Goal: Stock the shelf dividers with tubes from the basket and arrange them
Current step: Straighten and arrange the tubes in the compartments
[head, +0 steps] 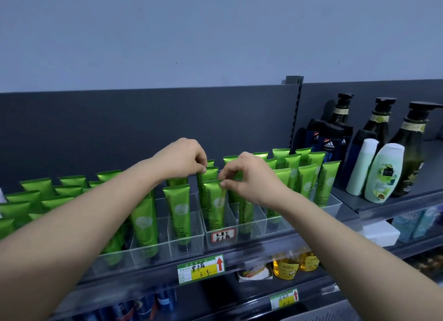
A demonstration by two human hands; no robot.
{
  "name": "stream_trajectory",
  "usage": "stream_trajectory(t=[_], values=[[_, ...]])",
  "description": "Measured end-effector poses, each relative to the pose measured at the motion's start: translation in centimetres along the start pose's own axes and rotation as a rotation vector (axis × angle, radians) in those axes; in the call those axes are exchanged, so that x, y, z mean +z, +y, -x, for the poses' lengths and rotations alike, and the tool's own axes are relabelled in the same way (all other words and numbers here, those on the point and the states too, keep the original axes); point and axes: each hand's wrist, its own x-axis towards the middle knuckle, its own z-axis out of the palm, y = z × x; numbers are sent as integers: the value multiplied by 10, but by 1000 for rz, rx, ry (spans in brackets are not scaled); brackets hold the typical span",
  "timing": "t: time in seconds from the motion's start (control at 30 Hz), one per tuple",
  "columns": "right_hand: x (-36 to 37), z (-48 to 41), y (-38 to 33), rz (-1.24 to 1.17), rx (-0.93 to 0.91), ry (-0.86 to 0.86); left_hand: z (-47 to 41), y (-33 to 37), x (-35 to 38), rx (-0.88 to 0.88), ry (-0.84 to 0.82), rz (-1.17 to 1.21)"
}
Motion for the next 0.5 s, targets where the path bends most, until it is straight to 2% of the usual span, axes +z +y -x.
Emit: stream_trajectory(t=[0.3, 0.5], values=[[-7, 0, 1, -18, 11, -59, 4, 1, -5, -12, -13, 40], [-4, -2, -3, -45, 8, -35, 2, -2, -7, -16, -6, 45]])
